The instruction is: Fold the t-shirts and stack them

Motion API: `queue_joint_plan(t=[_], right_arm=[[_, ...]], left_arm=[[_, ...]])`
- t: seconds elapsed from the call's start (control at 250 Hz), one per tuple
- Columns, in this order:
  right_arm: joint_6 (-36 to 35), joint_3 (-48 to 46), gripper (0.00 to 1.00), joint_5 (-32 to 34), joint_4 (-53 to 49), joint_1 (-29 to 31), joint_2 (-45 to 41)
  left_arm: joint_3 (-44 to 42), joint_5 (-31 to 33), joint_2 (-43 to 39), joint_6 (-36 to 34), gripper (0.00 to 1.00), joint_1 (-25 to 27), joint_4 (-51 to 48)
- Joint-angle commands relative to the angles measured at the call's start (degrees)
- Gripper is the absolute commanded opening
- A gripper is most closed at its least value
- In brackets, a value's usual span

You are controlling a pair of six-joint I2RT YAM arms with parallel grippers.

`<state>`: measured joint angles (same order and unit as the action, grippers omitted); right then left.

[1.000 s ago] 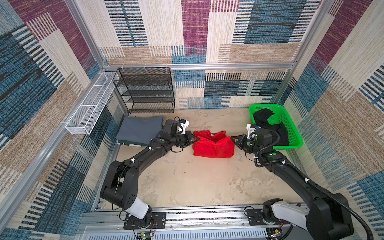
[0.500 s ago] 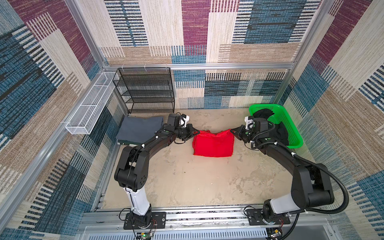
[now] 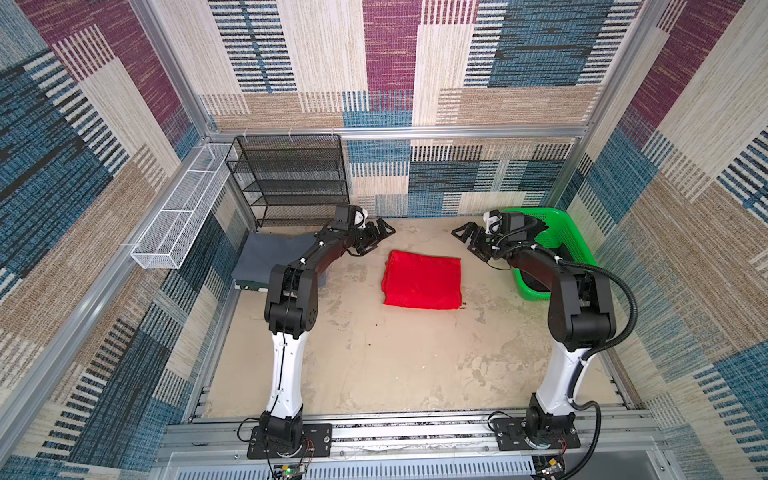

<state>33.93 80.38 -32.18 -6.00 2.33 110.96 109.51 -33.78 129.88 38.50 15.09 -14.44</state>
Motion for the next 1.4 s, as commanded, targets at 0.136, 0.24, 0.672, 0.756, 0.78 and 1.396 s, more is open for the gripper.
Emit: queue_joint_plan(t=[0.136,0.24,0.672,0.756,0.78,1.396], right_arm=[[-4.47,-6.42,0.99,3.94,-1.53,0.13,-5.84],[-4.4,-11.42,0.99,3.63,0.99,0.13,-10.6],[-4.46,-26.37,0.99,5.08,2.87,0.13,-31.65],[-4.0,-28.78,0.99,5.4,3.45,0.13,-33.74],[-3.93,-29.27,0.99,5.6,3.56,0.16,-34.17],[-3.51,-35.57,0.98,8.63,1.74,0.13,-41.56]], left_arm=[[-9.42,3.02,-8.52,-5.9,0.99,0.35,-1.85],[-15.11,3.02,-11.84,-6.06,0.98,0.46,-0.47],[-28.38,6.45,-13.5,-9.03,0.85,4.4,-1.45],[-27.97,9.0,-12.29,-10.53,0.81,5.25,-2.68],[-27.51,9.78,-11.6,-10.95,0.81,5.42,-3.26],[-13.53,17.3,-2.76,-16.0,0.19,9.69,-15.54]])
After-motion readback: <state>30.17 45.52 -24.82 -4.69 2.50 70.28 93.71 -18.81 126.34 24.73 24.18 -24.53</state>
